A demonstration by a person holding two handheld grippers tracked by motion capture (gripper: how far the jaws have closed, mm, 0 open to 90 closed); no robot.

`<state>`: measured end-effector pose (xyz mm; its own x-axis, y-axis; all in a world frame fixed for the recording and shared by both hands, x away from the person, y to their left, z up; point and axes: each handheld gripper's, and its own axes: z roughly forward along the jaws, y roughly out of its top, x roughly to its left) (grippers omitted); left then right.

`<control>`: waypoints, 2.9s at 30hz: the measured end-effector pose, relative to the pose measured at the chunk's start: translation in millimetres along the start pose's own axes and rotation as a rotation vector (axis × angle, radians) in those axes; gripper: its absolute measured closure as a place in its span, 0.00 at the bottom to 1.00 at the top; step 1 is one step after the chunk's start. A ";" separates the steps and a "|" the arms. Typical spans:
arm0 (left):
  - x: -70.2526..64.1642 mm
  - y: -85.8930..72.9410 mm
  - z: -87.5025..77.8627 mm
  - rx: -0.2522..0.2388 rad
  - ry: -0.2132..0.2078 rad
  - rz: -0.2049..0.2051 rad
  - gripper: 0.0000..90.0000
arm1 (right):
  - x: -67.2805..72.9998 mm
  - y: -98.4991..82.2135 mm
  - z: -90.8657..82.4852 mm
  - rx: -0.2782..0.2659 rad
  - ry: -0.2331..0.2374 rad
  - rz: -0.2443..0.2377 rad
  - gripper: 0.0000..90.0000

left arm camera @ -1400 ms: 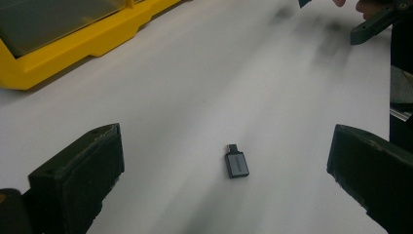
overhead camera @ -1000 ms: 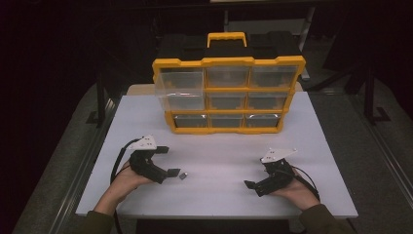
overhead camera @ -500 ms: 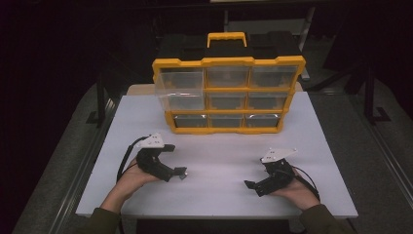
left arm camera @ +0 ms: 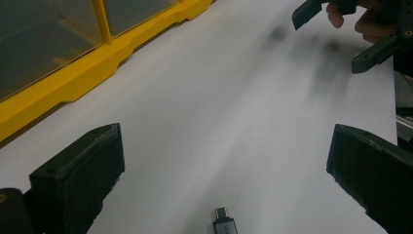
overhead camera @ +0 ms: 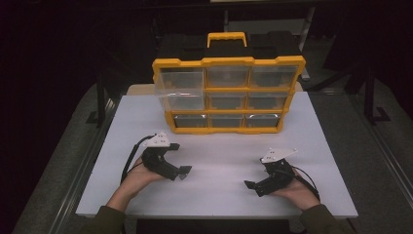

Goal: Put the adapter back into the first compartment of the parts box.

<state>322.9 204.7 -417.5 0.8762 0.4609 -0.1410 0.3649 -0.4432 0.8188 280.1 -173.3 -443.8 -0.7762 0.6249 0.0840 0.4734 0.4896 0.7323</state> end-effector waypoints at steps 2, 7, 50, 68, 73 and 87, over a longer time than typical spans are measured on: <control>-1.3 0.0 0.4 -0.002 0.007 -0.003 0.00 | 0.0 0.0 0.0 0.002 -0.001 0.000 0.00; -2.3 -1.2 1.0 0.002 0.015 -0.001 0.03 | 0.4 0.0 0.1 0.000 0.000 -0.002 0.00; -10.3 -14.5 3.8 0.119 0.067 -0.020 0.38 | 0.4 -0.4 0.0 0.000 0.000 0.002 0.00; -11.9 -17.1 6.7 0.164 0.052 -0.036 0.56 | 0.7 -0.4 0.0 0.001 0.000 0.000 0.00; -11.9 -18.0 8.1 0.184 0.051 -0.031 0.61 | 0.8 -0.4 0.0 0.001 0.000 0.000 0.00; -12.0 -21.8 14.6 0.234 0.057 -0.023 0.68 | 1.1 -0.4 0.2 0.003 0.000 -0.002 0.00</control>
<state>309.1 197.6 -441.7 0.8500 0.5126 -0.1216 0.4538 -0.5952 0.6632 279.1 -172.7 -444.2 -0.7771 0.6238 0.0830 0.4732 0.4924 0.7305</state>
